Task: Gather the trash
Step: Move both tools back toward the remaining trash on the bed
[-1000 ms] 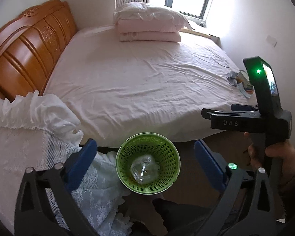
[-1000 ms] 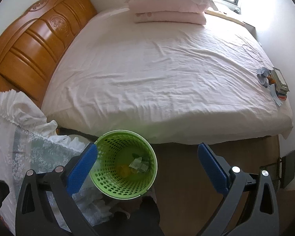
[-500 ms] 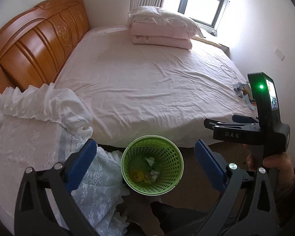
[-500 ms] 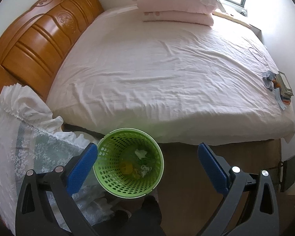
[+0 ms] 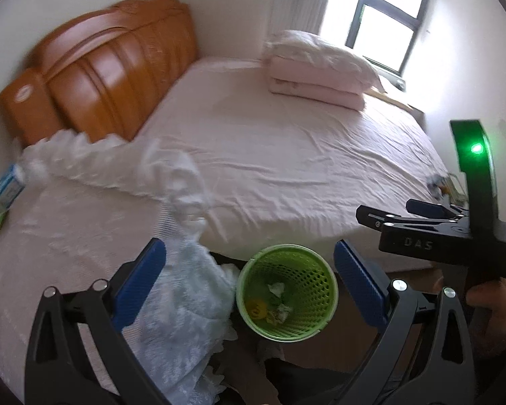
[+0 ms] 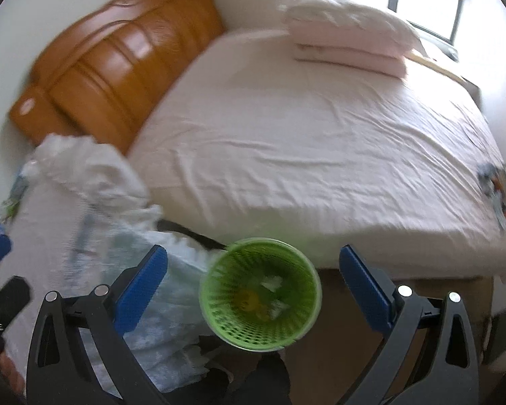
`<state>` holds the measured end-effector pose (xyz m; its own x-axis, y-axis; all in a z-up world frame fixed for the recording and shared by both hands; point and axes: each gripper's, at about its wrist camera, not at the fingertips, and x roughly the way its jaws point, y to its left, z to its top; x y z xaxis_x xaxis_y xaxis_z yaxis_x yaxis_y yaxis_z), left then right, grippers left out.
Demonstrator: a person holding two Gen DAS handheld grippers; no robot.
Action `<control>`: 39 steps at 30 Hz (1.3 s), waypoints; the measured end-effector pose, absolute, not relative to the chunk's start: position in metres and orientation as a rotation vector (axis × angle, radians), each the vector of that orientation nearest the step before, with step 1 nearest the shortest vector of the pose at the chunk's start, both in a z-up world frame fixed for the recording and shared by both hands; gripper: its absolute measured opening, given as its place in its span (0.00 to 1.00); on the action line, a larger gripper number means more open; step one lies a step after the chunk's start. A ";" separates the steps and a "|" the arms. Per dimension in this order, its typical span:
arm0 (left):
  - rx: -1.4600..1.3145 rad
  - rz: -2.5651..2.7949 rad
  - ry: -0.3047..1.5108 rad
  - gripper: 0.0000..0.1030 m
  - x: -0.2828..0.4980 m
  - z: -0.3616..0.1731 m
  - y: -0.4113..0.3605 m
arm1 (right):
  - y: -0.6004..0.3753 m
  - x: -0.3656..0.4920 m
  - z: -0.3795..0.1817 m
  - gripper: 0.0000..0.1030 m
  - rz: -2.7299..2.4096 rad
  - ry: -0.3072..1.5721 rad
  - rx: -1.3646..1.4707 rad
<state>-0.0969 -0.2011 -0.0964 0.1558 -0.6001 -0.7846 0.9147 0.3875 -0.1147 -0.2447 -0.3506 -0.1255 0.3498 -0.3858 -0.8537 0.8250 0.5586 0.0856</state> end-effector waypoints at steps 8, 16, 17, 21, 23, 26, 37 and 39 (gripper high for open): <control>0.317 -0.925 0.862 0.93 -0.046 -0.083 -0.136 | -0.303 -0.159 -0.104 0.98 -0.605 0.882 0.469; 0.197 -0.685 0.867 0.93 0.003 -0.080 -0.057 | -0.250 -0.082 -0.099 0.98 -0.402 0.908 0.390; 0.187 -0.659 0.867 0.93 0.008 -0.080 -0.048 | -0.242 -0.073 -0.099 0.98 -0.378 0.912 0.379; 0.149 -0.581 0.872 0.93 0.025 -0.082 -0.019 | -0.222 -0.050 -0.100 0.98 -0.313 0.916 0.355; 0.137 -0.551 0.875 0.93 0.029 -0.084 -0.009 | -0.211 -0.040 -0.101 0.98 -0.288 0.919 0.346; 0.126 -0.515 0.877 0.93 0.037 -0.085 0.003 | -0.195 -0.024 -0.102 0.98 -0.247 0.926 0.342; 0.122 -0.391 0.896 0.93 0.083 -0.097 0.033 | -0.173 0.013 -0.108 0.98 -0.173 0.952 0.329; 0.122 -0.357 0.898 0.93 0.099 -0.101 0.039 | -0.170 0.021 -0.110 0.98 -0.170 0.957 0.327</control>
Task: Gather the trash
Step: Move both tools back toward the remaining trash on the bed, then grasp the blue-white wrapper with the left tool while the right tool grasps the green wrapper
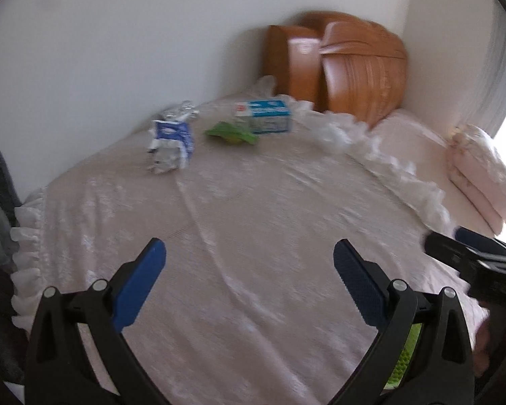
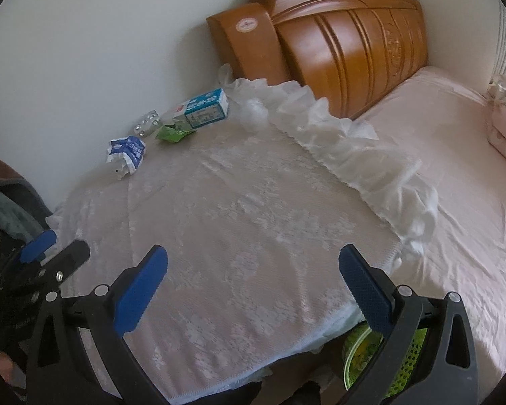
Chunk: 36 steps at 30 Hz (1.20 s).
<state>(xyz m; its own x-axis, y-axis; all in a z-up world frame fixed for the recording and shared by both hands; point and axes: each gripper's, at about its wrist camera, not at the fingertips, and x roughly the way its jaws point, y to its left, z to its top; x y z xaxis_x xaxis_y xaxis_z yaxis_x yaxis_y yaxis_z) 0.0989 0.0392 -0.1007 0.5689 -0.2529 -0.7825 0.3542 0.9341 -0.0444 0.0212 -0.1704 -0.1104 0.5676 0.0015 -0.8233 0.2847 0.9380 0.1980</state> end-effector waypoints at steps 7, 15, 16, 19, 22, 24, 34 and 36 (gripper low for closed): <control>0.144 -0.213 0.897 0.93 0.184 -0.121 0.056 | -0.170 0.053 -0.120 0.98 -0.163 0.984 0.337; 0.191 -0.120 0.943 0.93 0.281 -0.163 0.049 | -0.172 0.101 -0.136 0.98 -0.151 1.029 0.343; 0.193 -0.107 0.953 0.93 0.293 -0.169 0.049 | -0.172 0.104 -0.137 0.98 -0.148 1.032 0.339; 0.195 -0.088 0.981 0.93 0.318 -0.184 0.049 | -0.169 0.119 -0.140 0.98 -0.132 1.041 0.319; 0.200 -0.089 0.993 0.93 0.333 -0.193 0.049 | -0.166 0.132 -0.143 0.98 -0.114 1.044 0.307; 0.208 -0.101 1.000 0.93 0.341 -0.199 0.048 | -0.164 0.142 -0.148 0.98 -0.095 1.053 0.304; 0.207 -0.141 1.015 0.57 0.348 -0.206 0.047 | -0.140 0.191 -0.153 0.98 0.025 1.024 0.130; 0.188 -0.154 1.016 0.53 0.348 -0.202 0.050 | -0.132 0.212 -0.153 0.97 0.069 1.005 0.075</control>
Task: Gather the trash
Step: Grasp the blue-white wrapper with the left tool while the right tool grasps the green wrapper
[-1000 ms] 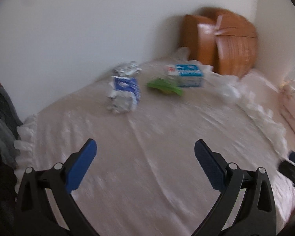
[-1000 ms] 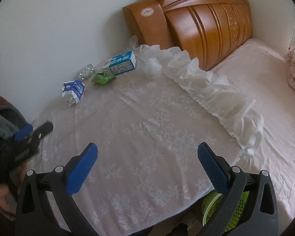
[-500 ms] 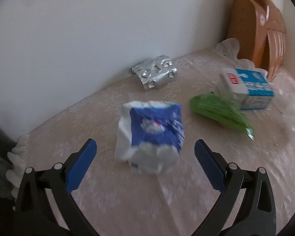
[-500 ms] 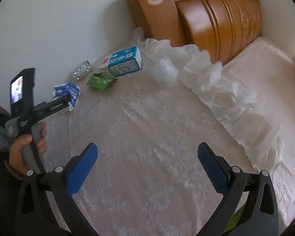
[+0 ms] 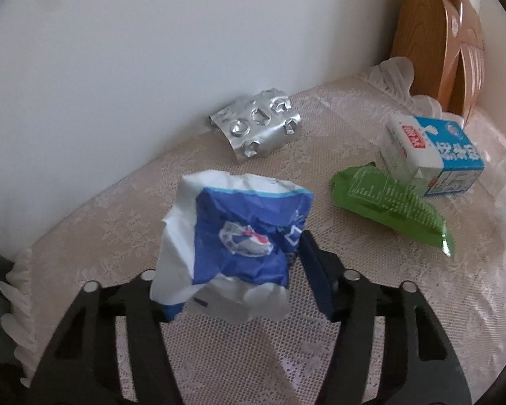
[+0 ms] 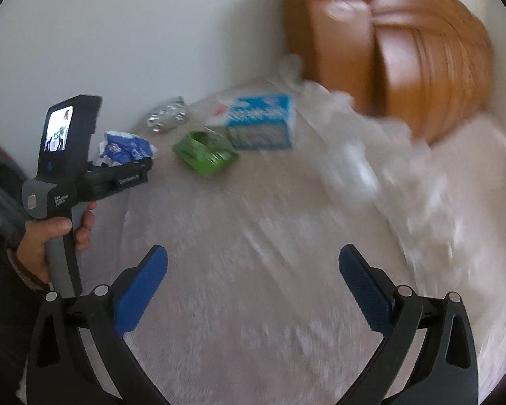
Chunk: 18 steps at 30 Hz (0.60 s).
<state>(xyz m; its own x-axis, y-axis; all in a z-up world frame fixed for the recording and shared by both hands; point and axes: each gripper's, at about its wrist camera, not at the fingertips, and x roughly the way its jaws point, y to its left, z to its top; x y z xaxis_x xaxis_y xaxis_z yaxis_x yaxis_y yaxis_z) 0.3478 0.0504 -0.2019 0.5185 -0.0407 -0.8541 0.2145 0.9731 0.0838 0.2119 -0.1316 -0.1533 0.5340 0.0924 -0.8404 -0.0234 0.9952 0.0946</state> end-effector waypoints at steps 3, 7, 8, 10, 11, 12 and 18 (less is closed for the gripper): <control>0.144 -0.164 1.013 0.48 0.345 -0.193 0.057 | -0.120 0.243 -0.159 0.89 0.138 1.002 0.013; 0.115 -0.155 0.999 0.47 0.335 -0.180 0.066 | -0.101 0.279 -0.170 0.76 0.195 1.013 -0.078; 0.109 -0.154 0.996 0.46 0.332 -0.177 0.068 | -0.094 0.290 -0.175 0.74 0.210 1.019 -0.111; 0.080 -0.148 0.992 0.46 0.326 -0.171 0.075 | -0.082 0.307 -0.183 0.71 0.236 1.029 -0.163; 0.067 -0.146 0.990 0.46 0.324 -0.168 0.079 | -0.079 0.311 -0.185 0.69 0.247 1.031 -0.176; 0.057 -0.142 0.987 0.46 0.323 -0.167 0.083 | -0.072 0.317 -0.190 0.68 0.263 1.039 -0.202; 0.052 -0.091 0.952 0.46 0.300 -0.157 0.104 | -0.048 0.341 -0.217 0.39 0.244 1.087 -0.338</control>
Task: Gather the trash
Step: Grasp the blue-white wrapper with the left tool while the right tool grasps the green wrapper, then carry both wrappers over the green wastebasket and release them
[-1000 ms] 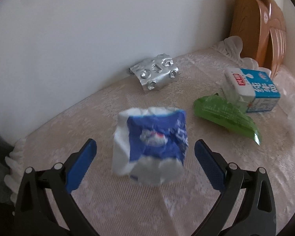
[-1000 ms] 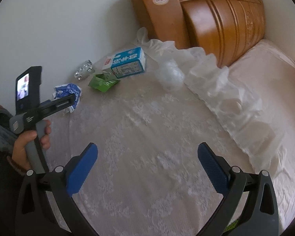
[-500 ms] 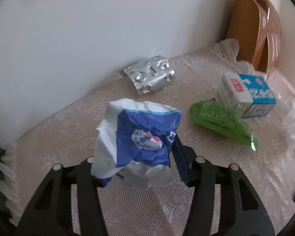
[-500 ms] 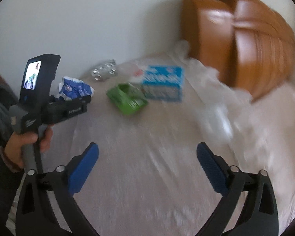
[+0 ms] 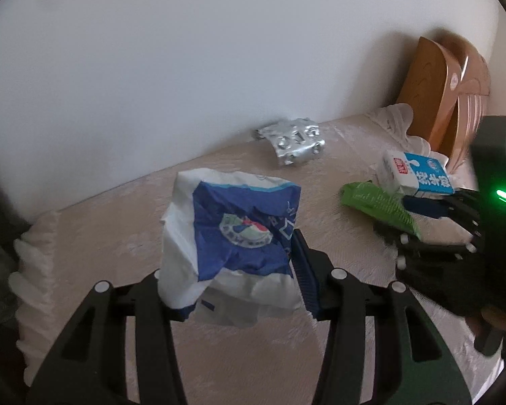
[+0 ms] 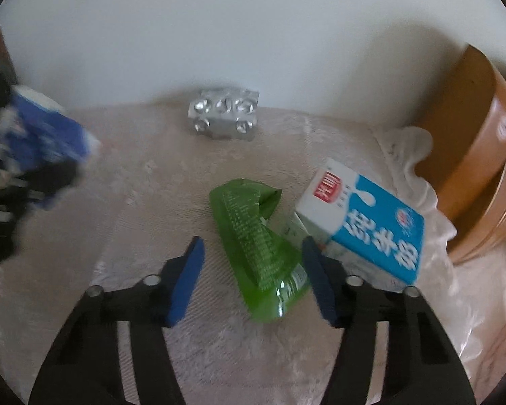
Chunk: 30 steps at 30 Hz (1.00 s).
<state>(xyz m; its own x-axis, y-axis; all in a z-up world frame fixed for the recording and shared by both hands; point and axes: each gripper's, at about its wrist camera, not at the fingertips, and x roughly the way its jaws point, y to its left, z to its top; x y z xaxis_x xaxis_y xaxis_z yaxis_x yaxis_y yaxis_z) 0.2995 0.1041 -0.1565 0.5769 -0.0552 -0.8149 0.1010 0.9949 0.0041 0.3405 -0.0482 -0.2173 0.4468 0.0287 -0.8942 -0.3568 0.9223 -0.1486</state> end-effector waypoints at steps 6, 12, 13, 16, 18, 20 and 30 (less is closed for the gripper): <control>0.016 -0.083 0.949 0.46 0.282 -0.151 0.115 | -0.049 0.342 -0.209 0.29 0.238 1.080 -0.263; -0.002 -0.104 0.940 0.46 0.257 -0.139 0.117 | -0.059 0.313 -0.186 0.29 0.275 1.065 -0.101; -0.004 -0.108 0.940 0.46 0.253 -0.138 0.116 | -0.061 0.305 -0.181 0.29 0.280 1.062 -0.067; 0.008 -0.126 0.943 0.46 0.238 -0.134 0.112 | -0.066 0.287 -0.171 0.29 0.272 1.051 -0.013; 0.016 -0.159 0.945 0.46 0.225 -0.129 0.106 | -0.076 0.259 -0.160 0.29 0.256 1.046 0.057; 0.026 -0.192 0.942 0.46 0.211 -0.125 0.098 | -0.083 0.235 -0.151 0.29 0.238 1.037 0.100; 0.116 -0.467 0.892 0.46 0.114 -0.094 0.029 | -0.140 0.080 -0.100 0.29 0.027 0.939 0.236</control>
<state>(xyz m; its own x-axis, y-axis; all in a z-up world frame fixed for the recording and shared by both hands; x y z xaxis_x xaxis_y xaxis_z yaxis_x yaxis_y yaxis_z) 0.1145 0.0287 -0.0935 0.5351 -0.3436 -0.7717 0.4384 0.8938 -0.0940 0.0804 -0.1397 -0.0997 0.5921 0.1254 -0.7960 0.0796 0.9739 0.2126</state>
